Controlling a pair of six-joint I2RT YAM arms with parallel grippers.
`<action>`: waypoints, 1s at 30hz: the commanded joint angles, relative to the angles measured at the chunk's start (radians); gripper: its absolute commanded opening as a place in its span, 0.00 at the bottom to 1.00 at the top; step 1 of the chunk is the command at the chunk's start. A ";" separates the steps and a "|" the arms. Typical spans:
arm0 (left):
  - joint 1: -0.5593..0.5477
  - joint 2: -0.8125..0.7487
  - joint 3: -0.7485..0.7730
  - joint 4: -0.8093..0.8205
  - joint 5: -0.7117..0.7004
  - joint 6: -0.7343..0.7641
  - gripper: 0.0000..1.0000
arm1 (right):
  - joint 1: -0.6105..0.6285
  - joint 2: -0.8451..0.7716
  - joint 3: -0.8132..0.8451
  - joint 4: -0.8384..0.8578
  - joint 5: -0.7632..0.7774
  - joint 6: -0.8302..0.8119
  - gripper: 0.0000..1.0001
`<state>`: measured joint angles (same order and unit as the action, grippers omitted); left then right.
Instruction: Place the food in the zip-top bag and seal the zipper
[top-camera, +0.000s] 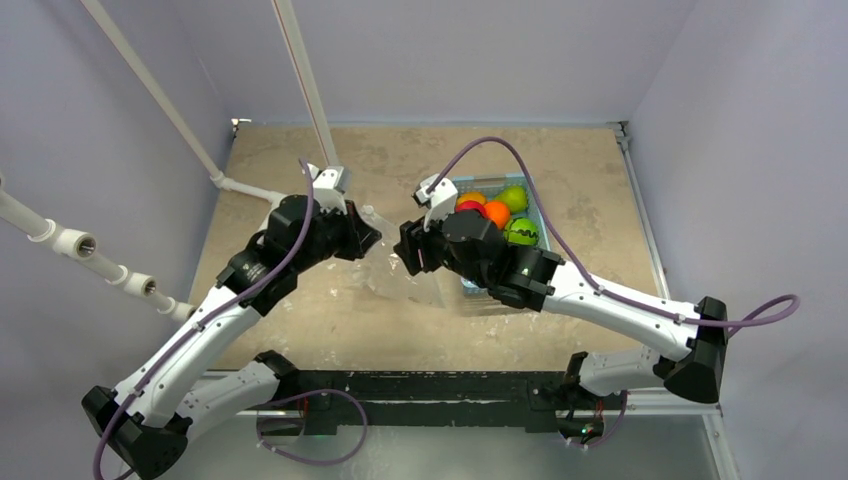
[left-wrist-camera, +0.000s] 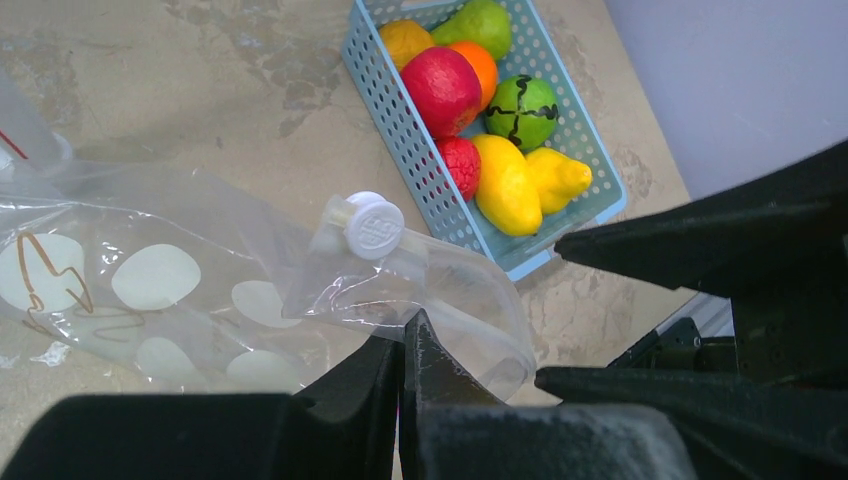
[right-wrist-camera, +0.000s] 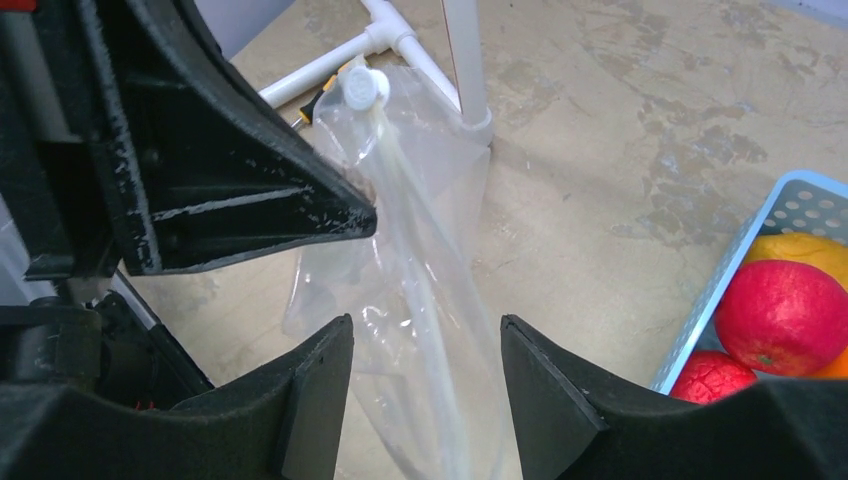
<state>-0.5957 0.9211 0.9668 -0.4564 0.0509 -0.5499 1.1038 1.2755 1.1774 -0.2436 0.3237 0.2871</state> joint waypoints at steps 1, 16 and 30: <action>0.007 -0.019 0.041 0.018 0.095 0.083 0.00 | -0.041 -0.039 0.048 -0.019 -0.084 -0.020 0.59; 0.007 -0.019 0.089 0.008 0.220 0.120 0.00 | -0.124 -0.017 -0.027 -0.012 -0.167 -0.018 0.51; 0.007 -0.016 0.117 -0.014 0.230 0.127 0.00 | -0.124 -0.025 -0.115 0.023 -0.196 0.021 0.37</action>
<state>-0.5957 0.9169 1.0348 -0.4820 0.2600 -0.4484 0.9813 1.2690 1.0763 -0.2642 0.1505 0.2947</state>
